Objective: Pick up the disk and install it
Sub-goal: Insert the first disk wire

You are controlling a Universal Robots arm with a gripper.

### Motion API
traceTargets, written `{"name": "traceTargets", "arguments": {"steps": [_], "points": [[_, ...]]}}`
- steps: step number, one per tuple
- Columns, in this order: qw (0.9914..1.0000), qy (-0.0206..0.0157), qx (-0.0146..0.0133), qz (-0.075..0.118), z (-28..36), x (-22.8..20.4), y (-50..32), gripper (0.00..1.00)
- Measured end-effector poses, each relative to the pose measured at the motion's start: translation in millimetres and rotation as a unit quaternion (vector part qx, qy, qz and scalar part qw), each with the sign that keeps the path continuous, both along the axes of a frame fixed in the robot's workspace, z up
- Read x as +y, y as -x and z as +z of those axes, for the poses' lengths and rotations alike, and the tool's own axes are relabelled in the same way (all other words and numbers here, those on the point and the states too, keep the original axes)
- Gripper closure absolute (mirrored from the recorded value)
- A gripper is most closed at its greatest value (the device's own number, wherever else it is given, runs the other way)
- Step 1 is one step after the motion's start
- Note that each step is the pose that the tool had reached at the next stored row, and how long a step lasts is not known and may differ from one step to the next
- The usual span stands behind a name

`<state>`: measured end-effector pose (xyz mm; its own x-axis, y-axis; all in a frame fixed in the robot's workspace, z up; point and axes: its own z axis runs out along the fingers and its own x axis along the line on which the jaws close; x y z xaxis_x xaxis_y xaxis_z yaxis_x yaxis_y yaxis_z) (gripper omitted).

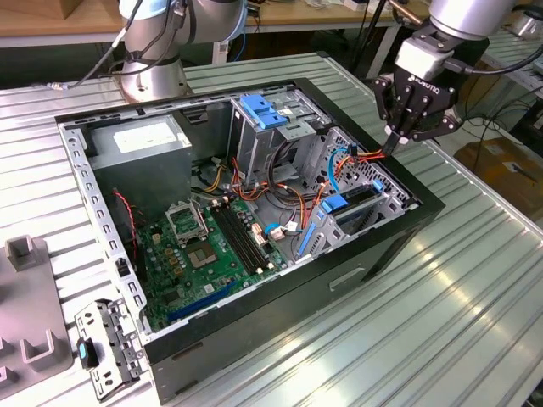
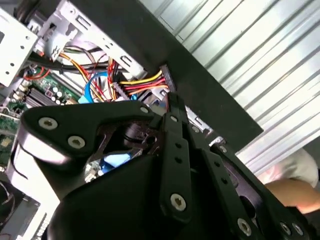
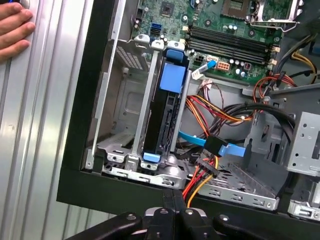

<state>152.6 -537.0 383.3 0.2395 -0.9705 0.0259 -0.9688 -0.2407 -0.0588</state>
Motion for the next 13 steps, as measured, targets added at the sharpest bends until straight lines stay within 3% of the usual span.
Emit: {"name": "traceTargets", "arguments": {"steps": [3,4,6,7,8,9,11,13], "points": [[0.99943,0.0,0.0004,0.034,-1.1,0.0,-0.1,0.89],[0.99868,0.0,0.0004,0.051,-1.9,0.0,-0.4,0.89],[0.99669,0.0,0.0004,0.081,-3.7,0.0,-1.4,0.89],[0.99529,0.0001,0.0004,0.097,-4.4,0.0,-1.9,0.89],[0.99449,0.0001,0.0004,0.105,-4.7,0.0,-2.1,0.82],[0.99357,0.0001,0.0004,0.113,-5.1,0.0,-2.3,0.82],[0.98993,0.0,0.0004,0.142,-6.4,0.0,-3.0,0.81],[0.98773,0.0,0.0004,0.156,-7.1,0.0,-3.7,0.75]]}}
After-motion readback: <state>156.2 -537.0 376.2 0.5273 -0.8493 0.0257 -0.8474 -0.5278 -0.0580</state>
